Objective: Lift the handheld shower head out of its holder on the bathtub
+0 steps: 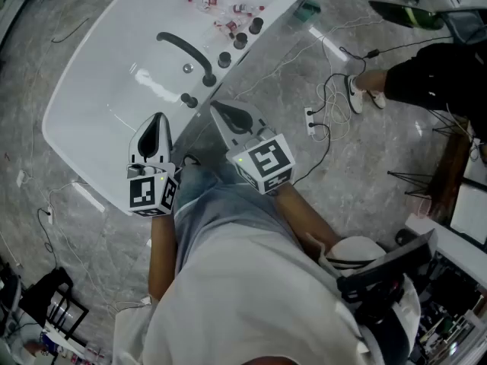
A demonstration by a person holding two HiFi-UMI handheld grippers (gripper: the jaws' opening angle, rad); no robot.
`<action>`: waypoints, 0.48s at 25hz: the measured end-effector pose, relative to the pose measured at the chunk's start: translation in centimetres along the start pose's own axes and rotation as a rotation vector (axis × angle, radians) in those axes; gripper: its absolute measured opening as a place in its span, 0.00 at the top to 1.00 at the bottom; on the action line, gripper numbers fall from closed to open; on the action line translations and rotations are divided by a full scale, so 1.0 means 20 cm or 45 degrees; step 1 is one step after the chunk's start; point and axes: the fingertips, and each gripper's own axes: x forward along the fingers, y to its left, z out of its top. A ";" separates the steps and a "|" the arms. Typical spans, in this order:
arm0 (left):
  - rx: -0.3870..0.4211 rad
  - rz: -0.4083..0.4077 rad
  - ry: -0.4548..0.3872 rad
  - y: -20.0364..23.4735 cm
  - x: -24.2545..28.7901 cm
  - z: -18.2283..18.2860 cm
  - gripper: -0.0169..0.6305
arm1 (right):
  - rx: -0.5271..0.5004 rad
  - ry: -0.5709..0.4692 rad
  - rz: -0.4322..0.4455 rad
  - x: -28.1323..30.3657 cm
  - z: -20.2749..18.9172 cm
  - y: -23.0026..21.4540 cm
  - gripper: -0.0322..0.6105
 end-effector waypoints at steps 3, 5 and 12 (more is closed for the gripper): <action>-0.017 0.003 0.009 -0.01 0.02 -0.03 0.95 | 0.001 0.002 -0.006 -0.01 -0.01 -0.04 0.93; -0.017 0.005 0.011 -0.01 0.03 -0.03 0.95 | 0.001 0.006 -0.006 -0.01 -0.01 -0.05 0.93; -0.018 -0.002 0.010 -0.01 0.09 -0.03 0.95 | 0.005 0.018 0.007 0.03 -0.02 -0.09 0.93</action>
